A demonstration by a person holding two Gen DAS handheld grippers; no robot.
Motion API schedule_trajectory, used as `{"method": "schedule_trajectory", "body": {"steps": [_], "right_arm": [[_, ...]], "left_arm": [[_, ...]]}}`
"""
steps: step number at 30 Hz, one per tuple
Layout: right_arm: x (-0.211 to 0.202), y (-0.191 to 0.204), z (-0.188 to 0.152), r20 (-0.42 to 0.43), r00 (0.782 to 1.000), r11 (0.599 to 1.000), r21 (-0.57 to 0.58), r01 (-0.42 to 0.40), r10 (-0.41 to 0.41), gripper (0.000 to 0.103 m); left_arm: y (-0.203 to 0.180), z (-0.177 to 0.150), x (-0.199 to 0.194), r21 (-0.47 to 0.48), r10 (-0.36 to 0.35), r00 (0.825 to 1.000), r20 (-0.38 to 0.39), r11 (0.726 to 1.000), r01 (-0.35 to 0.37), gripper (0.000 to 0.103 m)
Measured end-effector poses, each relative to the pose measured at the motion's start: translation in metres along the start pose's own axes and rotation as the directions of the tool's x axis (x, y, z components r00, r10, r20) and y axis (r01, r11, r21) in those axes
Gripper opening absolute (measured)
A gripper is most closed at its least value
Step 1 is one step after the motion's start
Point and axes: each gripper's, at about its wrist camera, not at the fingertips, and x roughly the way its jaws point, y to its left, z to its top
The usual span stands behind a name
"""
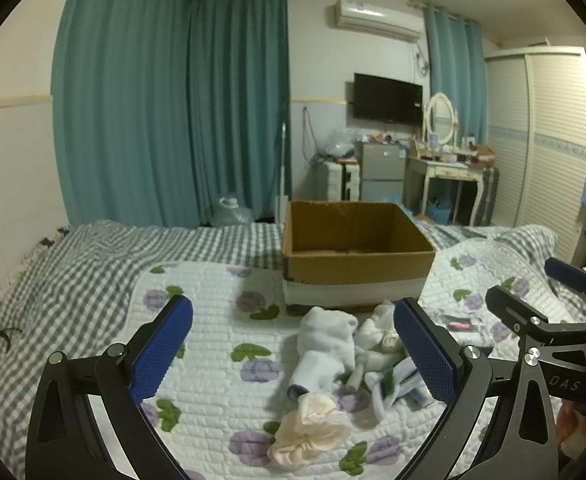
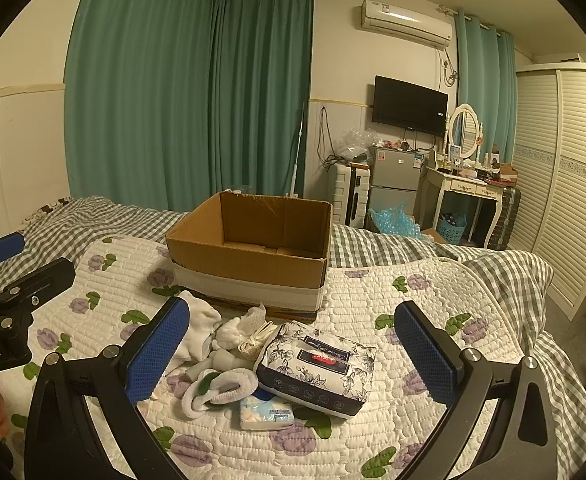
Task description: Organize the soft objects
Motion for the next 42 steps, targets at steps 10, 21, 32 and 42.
{"method": "schedule_trajectory", "body": {"steps": [10,21,32,42], "right_arm": [[-0.02,0.002,0.011,0.016,1.0,1.0,-0.003,-0.012,0.012,0.103],[-0.017,-0.001,-0.017,-0.072,0.997,1.0,-0.009,-0.016,0.016,0.103],[0.039,0.022,-0.061,-0.231,0.971,0.994,-0.078,-0.074,0.054,0.103],[0.064,0.043,-0.073,-0.314,0.944,0.986,-0.093,-0.137,0.102,0.103]], "left_arm": [[0.001,0.008,-0.014,-0.006,0.002,1.0,0.017,1.0,-0.002,0.103],[0.007,-0.014,-0.017,-0.006,0.011,0.998,-0.054,1.0,-0.011,0.102],[-0.008,-0.118,0.076,0.005,-0.008,0.911,-0.412,1.0,0.011,0.089],[-0.001,-0.118,0.084,-0.074,-0.114,0.89,-0.442,0.993,0.09,0.04]]}}
